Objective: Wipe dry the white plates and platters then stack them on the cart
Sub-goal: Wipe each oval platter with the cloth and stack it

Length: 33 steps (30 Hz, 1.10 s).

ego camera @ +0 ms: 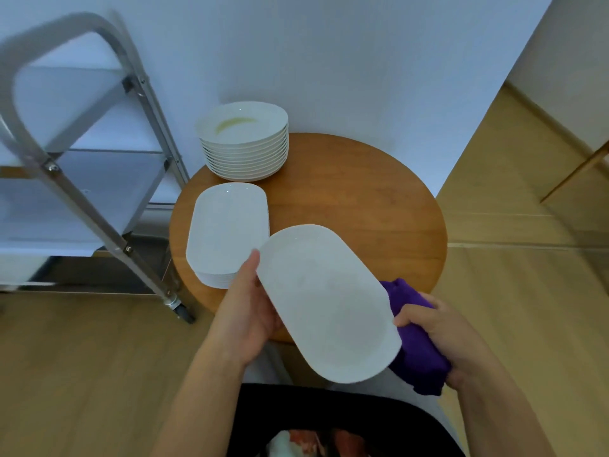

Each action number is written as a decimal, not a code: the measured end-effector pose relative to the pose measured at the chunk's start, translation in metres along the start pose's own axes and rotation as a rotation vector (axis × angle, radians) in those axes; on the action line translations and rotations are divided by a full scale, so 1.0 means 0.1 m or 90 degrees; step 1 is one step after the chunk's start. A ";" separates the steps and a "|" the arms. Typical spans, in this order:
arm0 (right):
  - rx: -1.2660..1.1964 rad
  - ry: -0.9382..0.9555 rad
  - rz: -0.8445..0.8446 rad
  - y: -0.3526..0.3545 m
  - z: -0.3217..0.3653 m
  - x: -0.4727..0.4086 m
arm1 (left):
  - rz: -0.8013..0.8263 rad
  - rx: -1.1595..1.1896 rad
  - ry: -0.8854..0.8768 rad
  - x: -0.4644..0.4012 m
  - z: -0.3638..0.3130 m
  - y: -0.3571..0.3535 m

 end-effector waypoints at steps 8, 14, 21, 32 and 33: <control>0.137 0.049 0.072 0.08 0.23 0.09 | 0.009 0.069 0.054 0.06 -0.06 0.26; 0.159 0.160 -0.174 0.01 0.34 0.08 | -0.031 0.057 -0.044 0.12 0.03 0.28; 0.208 0.338 -0.352 -0.20 0.48 0.37 | -0.168 0.076 -0.146 0.21 0.25 0.05; 0.644 0.481 -0.335 -0.64 0.02 0.17 | -0.216 0.082 -0.210 0.38 0.46 -0.18; 0.632 0.481 -0.331 -0.68 0.00 0.16 | -0.207 0.069 -0.213 0.38 0.46 -0.20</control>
Point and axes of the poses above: each hand's wrist, its own x-axis away from the middle knuckle, its own y-axis out of the back of the hand, z = x × y, the point moved 1 cm from there along -x, towards the middle knuckle, and after that the axes turned 9 degrees about -z, right-handed, at the moved point
